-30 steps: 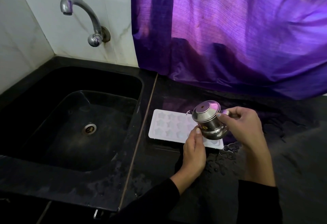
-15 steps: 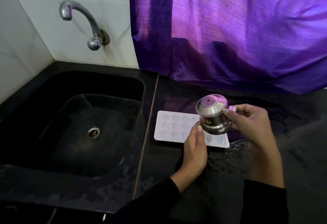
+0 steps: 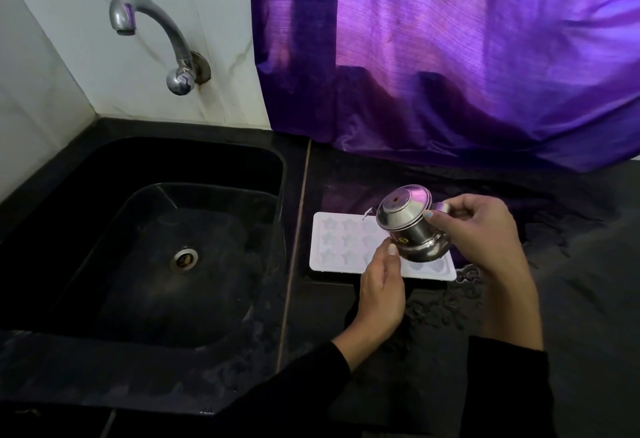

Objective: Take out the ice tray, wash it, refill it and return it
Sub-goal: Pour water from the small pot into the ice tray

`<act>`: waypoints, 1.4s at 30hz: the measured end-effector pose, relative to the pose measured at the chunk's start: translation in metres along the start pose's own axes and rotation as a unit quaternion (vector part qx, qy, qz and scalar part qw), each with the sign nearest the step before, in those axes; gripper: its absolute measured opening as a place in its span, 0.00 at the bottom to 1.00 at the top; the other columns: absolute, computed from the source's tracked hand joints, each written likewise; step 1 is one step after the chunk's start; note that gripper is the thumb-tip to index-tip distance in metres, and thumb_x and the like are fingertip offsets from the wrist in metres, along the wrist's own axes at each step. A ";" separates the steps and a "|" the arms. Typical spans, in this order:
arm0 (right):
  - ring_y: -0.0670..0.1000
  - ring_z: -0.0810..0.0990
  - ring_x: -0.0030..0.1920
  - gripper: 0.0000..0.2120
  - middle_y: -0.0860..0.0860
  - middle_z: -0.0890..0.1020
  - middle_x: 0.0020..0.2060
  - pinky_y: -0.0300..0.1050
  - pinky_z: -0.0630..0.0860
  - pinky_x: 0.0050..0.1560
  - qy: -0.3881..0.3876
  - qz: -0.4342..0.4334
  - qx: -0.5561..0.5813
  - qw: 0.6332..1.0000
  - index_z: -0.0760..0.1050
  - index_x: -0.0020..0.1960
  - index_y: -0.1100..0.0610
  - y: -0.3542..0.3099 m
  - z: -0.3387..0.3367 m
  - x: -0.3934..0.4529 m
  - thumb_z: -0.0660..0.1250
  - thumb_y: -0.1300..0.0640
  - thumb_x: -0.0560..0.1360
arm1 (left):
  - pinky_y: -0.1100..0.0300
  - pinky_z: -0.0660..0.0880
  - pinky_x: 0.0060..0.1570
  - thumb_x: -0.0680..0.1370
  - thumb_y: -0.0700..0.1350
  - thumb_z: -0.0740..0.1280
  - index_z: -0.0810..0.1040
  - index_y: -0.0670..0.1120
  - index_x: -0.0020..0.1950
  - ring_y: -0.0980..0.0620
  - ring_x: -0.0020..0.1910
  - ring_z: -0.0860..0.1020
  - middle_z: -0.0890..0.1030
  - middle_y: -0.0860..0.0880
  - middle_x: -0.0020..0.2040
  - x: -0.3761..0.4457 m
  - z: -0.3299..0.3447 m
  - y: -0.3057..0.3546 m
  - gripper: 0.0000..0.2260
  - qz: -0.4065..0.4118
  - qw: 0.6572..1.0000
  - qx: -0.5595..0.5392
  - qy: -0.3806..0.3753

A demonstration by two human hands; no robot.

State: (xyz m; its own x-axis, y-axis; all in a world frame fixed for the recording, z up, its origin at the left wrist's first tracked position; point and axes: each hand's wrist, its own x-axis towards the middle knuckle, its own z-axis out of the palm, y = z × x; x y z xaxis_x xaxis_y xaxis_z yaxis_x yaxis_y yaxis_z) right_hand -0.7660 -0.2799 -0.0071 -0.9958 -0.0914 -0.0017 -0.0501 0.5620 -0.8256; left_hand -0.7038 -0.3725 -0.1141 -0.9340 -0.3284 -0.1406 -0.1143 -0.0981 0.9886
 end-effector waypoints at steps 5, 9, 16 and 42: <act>0.55 0.84 0.40 0.06 0.49 0.84 0.32 0.62 0.79 0.51 0.007 0.008 -0.012 1.000 0.79 0.36 0.52 0.000 0.001 -0.001 0.75 0.52 0.67 | 0.57 0.65 0.69 0.83 0.53 0.50 0.70 0.52 0.71 0.59 0.67 0.70 0.76 0.55 0.66 -0.001 -0.001 -0.003 0.19 -0.001 1.000 0.004 -0.003; 0.55 0.83 0.41 0.06 0.48 0.84 0.32 0.61 0.79 0.51 0.010 0.005 -0.027 1.000 0.79 0.36 0.51 0.001 0.002 -0.001 0.75 0.52 0.67 | 0.56 0.65 0.69 0.83 0.52 0.50 0.70 0.51 0.71 0.58 0.68 0.70 0.76 0.54 0.66 -0.002 -0.001 -0.002 0.19 -0.006 1.000 0.011 -0.005; 0.53 0.83 0.41 0.06 0.47 0.84 0.34 0.60 0.79 0.50 0.012 0.002 -0.043 0.999 0.79 0.37 0.50 0.000 0.005 -0.002 0.75 0.51 0.67 | 0.61 0.65 0.67 0.84 0.51 0.50 0.70 0.50 0.71 0.57 0.67 0.70 0.76 0.52 0.66 -0.006 -0.005 0.002 0.18 -0.002 1.000 0.015 -0.010; 0.57 0.84 0.41 0.10 0.50 0.84 0.32 0.66 0.79 0.49 0.006 -0.014 0.040 0.999 0.80 0.37 0.52 -0.020 0.020 -0.010 0.73 0.47 0.62 | 0.59 0.67 0.66 0.83 0.52 0.51 0.73 0.54 0.67 0.64 0.64 0.72 0.77 0.61 0.62 -0.007 -0.035 0.009 0.17 0.019 0.999 -0.033 0.027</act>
State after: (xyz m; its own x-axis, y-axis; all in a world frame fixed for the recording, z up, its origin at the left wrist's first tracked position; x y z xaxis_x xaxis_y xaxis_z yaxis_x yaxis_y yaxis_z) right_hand -0.7532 -0.3063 -0.0021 -0.9949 -0.0966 0.0275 -0.0718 0.4923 -0.8675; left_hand -0.6869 -0.4040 -0.1061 -0.9172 -0.3837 -0.1069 -0.0541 -0.1459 0.9878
